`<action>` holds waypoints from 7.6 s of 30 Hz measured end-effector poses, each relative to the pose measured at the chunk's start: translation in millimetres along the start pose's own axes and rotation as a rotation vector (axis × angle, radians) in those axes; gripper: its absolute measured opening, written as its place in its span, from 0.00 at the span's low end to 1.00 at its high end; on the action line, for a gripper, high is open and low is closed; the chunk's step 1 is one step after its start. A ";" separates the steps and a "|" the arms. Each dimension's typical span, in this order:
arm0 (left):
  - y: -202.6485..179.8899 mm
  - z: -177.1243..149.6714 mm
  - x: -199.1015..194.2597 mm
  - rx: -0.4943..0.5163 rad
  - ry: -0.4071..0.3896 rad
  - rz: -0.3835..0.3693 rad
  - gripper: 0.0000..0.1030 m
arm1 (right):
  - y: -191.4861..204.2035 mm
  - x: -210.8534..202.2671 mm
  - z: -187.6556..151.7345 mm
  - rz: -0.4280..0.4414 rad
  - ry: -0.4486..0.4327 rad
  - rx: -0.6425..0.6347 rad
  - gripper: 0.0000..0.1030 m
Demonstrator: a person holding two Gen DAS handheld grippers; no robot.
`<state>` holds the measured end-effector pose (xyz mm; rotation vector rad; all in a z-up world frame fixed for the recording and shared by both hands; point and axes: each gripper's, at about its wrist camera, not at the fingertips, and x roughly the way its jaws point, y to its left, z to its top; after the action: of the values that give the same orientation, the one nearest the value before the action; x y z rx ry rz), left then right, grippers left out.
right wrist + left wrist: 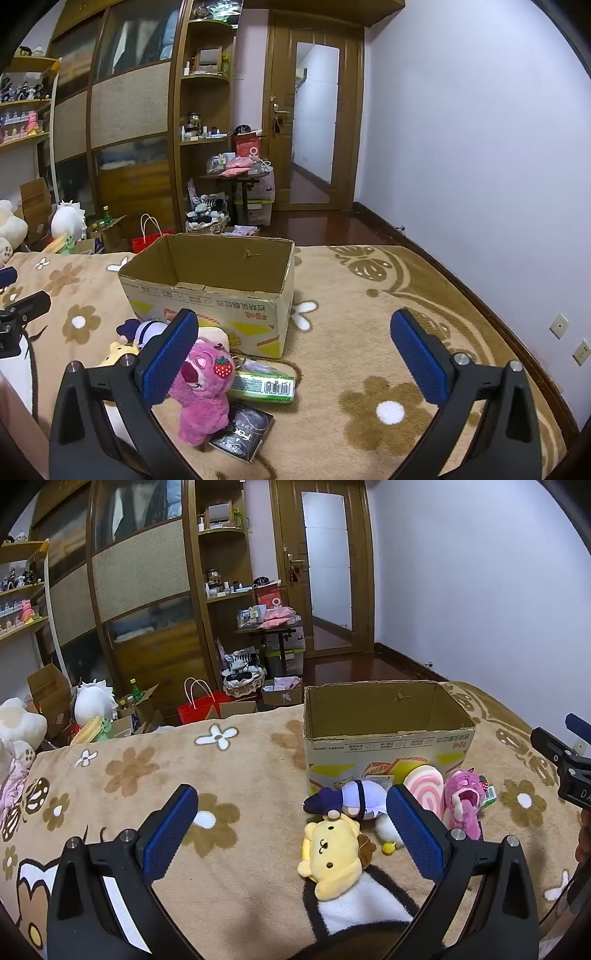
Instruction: Organize soft objects
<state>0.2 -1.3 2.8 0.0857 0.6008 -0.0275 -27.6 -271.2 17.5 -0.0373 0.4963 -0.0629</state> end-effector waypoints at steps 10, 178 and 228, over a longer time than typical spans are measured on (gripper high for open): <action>-0.2 -0.3 0.4 0.002 0.002 0.001 0.98 | 0.6 0.6 -0.4 -0.001 0.004 -0.002 1.00; -15.7 -27.2 60.6 -0.082 0.346 -0.059 0.56 | 34.2 41.9 -4.7 0.297 0.129 0.006 0.51; -63.1 70.6 150.4 0.012 0.117 -0.140 0.62 | 6.3 145.6 77.0 0.308 -0.046 0.061 0.56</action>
<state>160.7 -70.5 -28.8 0.0570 0.7226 -0.1626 137.2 -273.4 15.7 0.0973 0.4492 0.2243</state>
